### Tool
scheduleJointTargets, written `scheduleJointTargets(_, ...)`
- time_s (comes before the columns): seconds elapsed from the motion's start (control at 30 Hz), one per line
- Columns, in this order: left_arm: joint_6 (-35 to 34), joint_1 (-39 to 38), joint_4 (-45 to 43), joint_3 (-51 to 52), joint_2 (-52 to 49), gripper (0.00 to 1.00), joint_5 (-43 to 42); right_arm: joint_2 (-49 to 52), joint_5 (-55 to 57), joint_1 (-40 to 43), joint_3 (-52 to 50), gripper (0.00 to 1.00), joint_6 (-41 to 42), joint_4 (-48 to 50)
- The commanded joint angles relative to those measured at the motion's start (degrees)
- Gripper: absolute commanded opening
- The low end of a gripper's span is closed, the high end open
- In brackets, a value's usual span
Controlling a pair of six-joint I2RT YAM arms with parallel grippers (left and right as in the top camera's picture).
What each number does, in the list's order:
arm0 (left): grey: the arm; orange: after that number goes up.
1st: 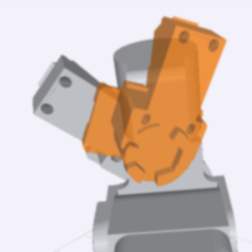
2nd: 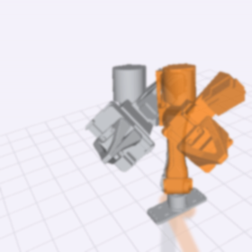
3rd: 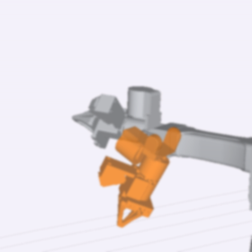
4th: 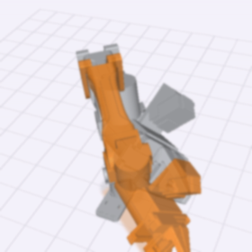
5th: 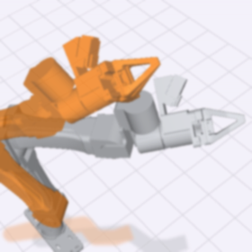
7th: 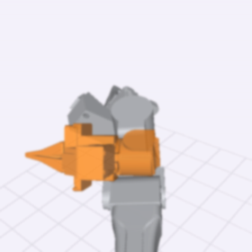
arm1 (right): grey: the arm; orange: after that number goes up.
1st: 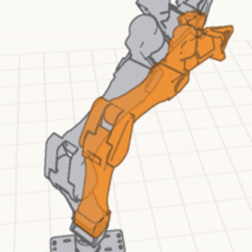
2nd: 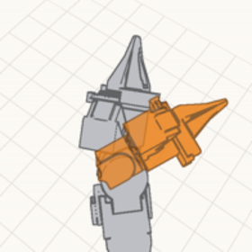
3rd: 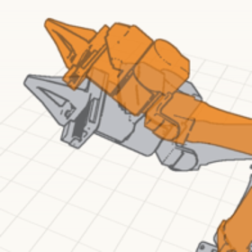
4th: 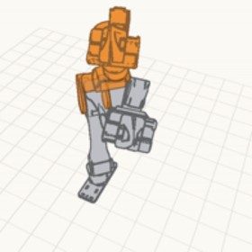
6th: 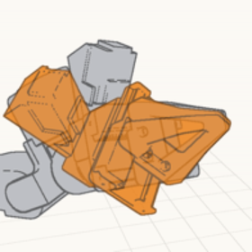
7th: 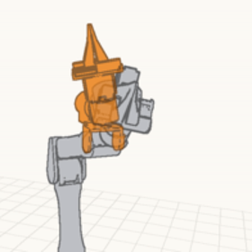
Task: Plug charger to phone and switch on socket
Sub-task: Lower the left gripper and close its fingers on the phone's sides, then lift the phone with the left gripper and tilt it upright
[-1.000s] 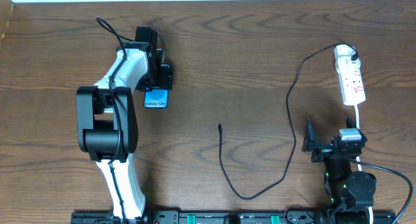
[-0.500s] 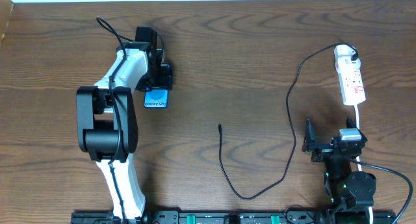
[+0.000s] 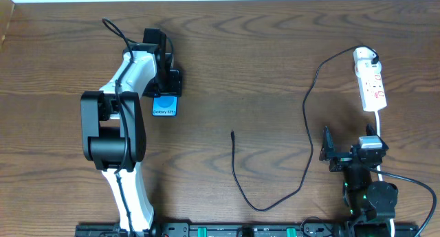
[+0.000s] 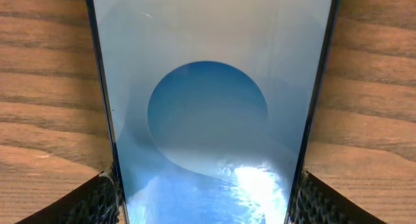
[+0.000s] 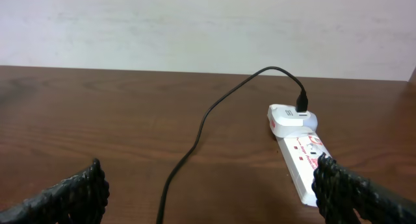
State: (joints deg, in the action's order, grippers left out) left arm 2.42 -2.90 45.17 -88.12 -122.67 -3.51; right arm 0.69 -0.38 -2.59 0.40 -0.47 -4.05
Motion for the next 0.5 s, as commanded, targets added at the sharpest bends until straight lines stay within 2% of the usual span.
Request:
scheduleJointTargets(0.0, 0.61, -0.07, 0.66, -0.92, 4.35, 0.07, 0.57, -0.31, 0.26, -0.50, -0.09, 0.99, 0.42, -0.26)
scheduleJointTargets(0.3, 0.55, -0.07, 1.38, -0.92, 10.60, 0.07, 0.44, -0.31, 0.26, -0.50, -0.09, 0.99, 0.42, -0.26)
scheduleJointTargets(0.47, -1.29, -0.07, 3.41, -0.92, 14.34, 0.07, -8.04, -0.31, 0.26, -0.50, -0.09, 0.99, 0.42, -0.26)
